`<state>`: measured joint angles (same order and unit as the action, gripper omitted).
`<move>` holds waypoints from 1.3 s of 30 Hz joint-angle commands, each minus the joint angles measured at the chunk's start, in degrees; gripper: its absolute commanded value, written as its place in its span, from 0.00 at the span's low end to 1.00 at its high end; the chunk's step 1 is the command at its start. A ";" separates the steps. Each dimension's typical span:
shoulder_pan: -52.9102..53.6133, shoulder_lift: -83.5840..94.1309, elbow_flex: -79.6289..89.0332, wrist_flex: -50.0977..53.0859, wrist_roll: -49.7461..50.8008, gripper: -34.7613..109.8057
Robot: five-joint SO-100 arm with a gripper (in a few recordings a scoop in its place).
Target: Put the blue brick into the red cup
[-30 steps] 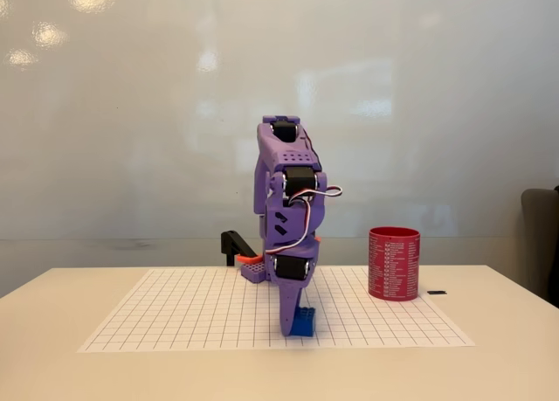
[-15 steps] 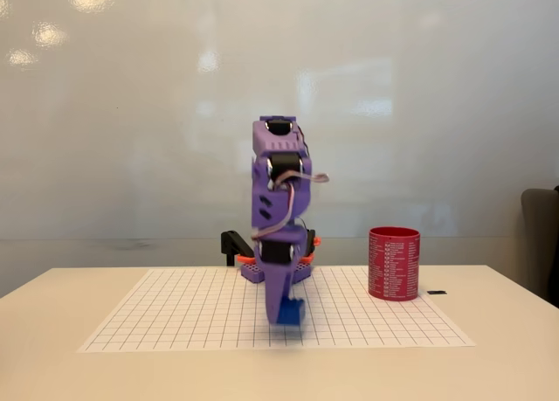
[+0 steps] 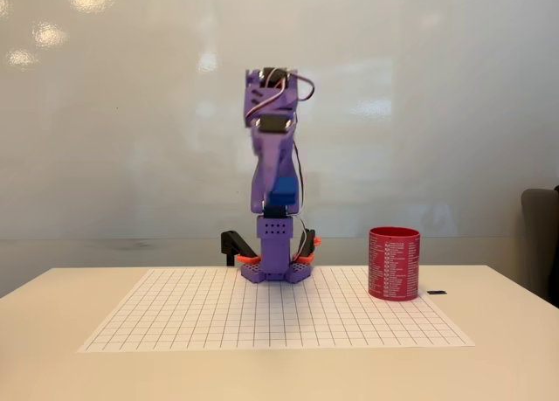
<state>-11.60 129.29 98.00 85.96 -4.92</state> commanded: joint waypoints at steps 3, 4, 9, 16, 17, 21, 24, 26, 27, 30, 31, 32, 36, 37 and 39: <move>-29.79 2.46 -11.78 6.24 2.20 0.24; -34.28 1.58 -12.74 6.77 3.34 0.24; -52.91 -4.22 -14.68 7.38 8.70 0.24; -65.21 -8.96 -7.82 4.13 13.36 0.24; -66.18 -8.79 -5.62 3.16 13.80 0.24; -67.50 -9.40 1.85 -0.44 14.41 0.24; -67.15 -10.90 6.77 -2.55 14.50 0.24; -66.62 -11.16 9.49 -3.78 13.89 0.24; -66.09 -11.16 10.20 -3.78 13.27 0.24; -63.37 -10.02 11.25 -3.34 10.81 0.24; -62.40 -9.49 11.43 -3.16 9.76 0.24; -61.52 -8.96 11.43 -2.81 8.88 0.24; -59.41 -7.38 10.99 -1.41 5.80 0.24; -59.06 -7.38 10.81 -0.97 5.10 0.24; -58.36 -7.29 10.63 -0.62 4.66 0.24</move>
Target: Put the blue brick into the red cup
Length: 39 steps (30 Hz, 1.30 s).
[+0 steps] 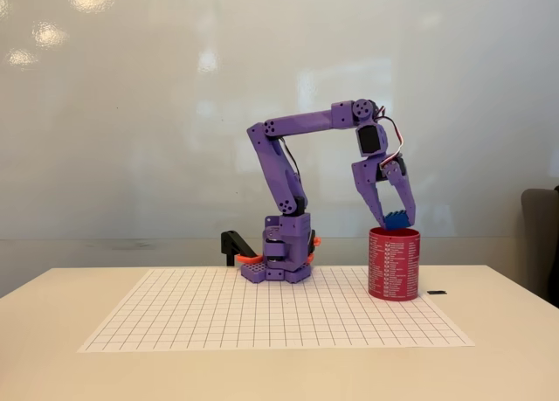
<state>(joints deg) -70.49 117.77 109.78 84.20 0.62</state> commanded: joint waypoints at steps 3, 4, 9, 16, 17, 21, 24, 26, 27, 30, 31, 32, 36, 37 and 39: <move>0.88 4.31 -1.05 1.76 -1.41 0.24; 0.88 4.39 -1.05 1.93 -1.41 0.24; 0.18 3.16 -1.32 4.83 -0.88 0.43; -0.97 2.81 -0.70 5.54 2.20 0.54; -1.05 2.72 -0.70 5.45 2.20 0.54; -0.88 2.37 -0.70 5.36 1.85 0.54; -0.88 2.37 -0.70 5.36 1.49 0.54; -0.88 2.29 -0.70 5.36 1.32 0.54; -0.88 2.29 -0.70 5.36 1.23 0.50; -0.44 2.11 -0.53 4.48 1.67 0.24; -0.18 2.11 -0.35 4.13 2.29 0.24; -0.18 2.11 -0.35 3.87 2.37 0.24; -0.35 2.72 -0.35 3.16 2.37 0.24; -0.35 2.90 -0.35 3.08 2.29 0.24; -0.35 2.90 -0.35 2.90 2.11 0.24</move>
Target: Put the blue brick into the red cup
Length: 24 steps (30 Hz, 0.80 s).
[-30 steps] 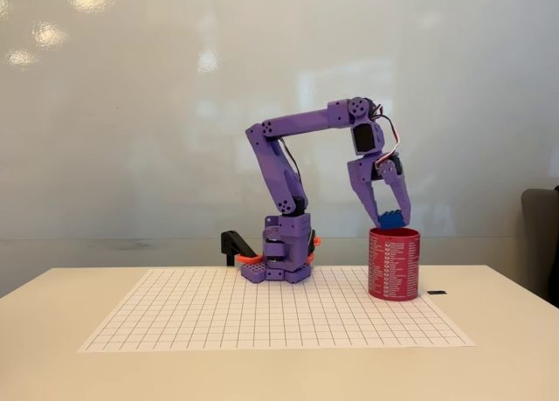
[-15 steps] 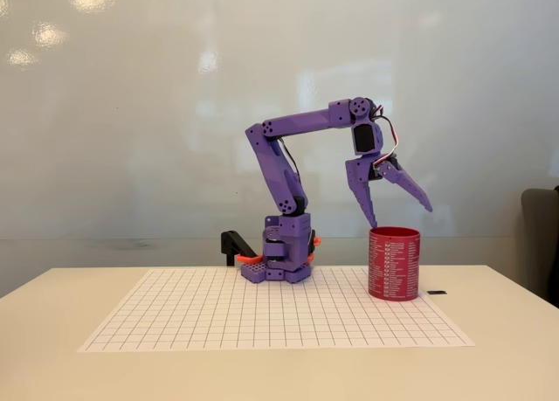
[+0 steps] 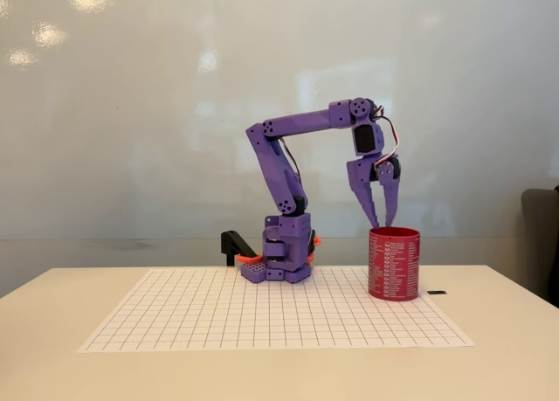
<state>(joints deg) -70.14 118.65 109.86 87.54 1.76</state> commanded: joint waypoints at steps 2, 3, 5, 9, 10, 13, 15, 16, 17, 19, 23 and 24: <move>-0.62 2.02 -0.44 -0.62 0.79 0.24; -0.53 2.11 -0.35 -0.70 0.53 0.24; 0.18 2.46 -0.09 -1.58 -0.26 0.24; 7.56 5.80 -0.18 -7.47 -1.76 0.24; 10.90 6.86 -0.53 -9.76 -1.76 0.24; 20.65 9.49 -1.85 -16.17 -0.97 0.24; 26.54 11.43 -1.85 -20.39 -0.18 0.24; 29.62 12.39 -1.67 -22.50 0.35 0.24; 32.96 13.54 -1.41 -24.52 0.79 0.24; 40.69 16.26 -1.76 -27.16 1.67 0.24; 54.67 23.91 -3.25 -27.33 0.26 0.24; 57.13 26.10 -3.25 -27.33 -0.35 0.24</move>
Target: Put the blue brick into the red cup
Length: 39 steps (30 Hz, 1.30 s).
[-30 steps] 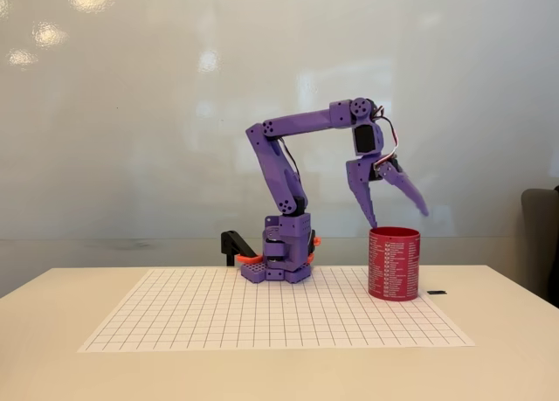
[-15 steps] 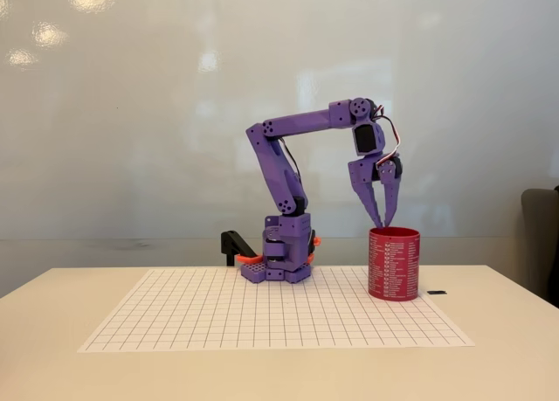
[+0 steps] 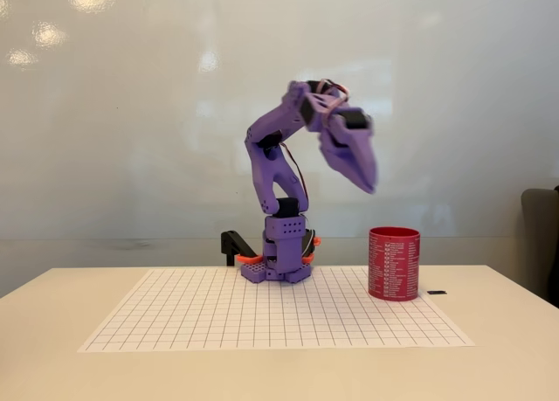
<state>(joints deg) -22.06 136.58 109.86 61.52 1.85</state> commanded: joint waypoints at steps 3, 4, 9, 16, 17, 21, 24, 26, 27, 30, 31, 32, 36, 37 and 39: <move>14.68 14.59 -3.34 -0.88 -0.88 0.24; 16.00 17.23 -3.52 0.35 -1.05 0.24; 16.79 31.38 -5.98 10.99 -2.02 0.24; 17.14 45.35 -3.43 19.25 -1.85 0.24; 17.31 46.93 -1.58 19.25 -1.58 0.24; 17.23 52.56 7.29 19.25 -1.41 0.24; 17.14 52.65 14.15 18.90 -1.41 0.24; 15.91 52.65 19.78 17.49 -1.14 0.24; 15.29 52.65 23.38 16.44 -1.49 0.24; 14.85 52.65 35.51 12.57 -0.79 0.24; 14.77 52.65 39.38 11.51 -0.53 0.24; 14.33 52.65 43.07 10.90 -0.70 0.24; 12.57 52.65 56.95 8.88 0.09 0.24; 12.57 52.65 59.94 7.82 0.00 0.24; 12.66 52.65 63.54 7.65 -0.97 0.24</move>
<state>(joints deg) -8.09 188.70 167.96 70.66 0.97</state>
